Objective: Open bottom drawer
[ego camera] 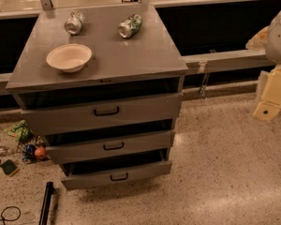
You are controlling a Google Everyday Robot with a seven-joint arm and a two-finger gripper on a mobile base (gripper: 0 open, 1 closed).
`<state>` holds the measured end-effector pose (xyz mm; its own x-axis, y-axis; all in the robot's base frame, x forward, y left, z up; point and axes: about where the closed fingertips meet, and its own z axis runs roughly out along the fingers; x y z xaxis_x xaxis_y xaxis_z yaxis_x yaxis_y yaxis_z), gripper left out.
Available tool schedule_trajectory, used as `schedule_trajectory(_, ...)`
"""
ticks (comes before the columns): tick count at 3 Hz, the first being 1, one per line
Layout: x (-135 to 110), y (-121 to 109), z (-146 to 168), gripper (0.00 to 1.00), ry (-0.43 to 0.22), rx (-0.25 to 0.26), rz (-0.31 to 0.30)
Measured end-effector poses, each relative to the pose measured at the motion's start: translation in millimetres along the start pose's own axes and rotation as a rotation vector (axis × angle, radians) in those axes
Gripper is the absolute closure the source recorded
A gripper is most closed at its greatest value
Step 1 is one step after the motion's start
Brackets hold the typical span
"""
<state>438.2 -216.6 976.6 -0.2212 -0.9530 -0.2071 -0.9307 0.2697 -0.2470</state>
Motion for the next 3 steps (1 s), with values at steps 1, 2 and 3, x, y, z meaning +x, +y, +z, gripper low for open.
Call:
schedule_trajectory(1, 0, 0, 0, 0.0, 0.0, 0.0, 0.0)
schedule_trajectory(2, -2, 0, 0, 0.0, -0.016, 0.002, -0.001)
schedule_trajectory(3, -11, 15, 24, 0.0, -0.084, -0.029, -0.044)
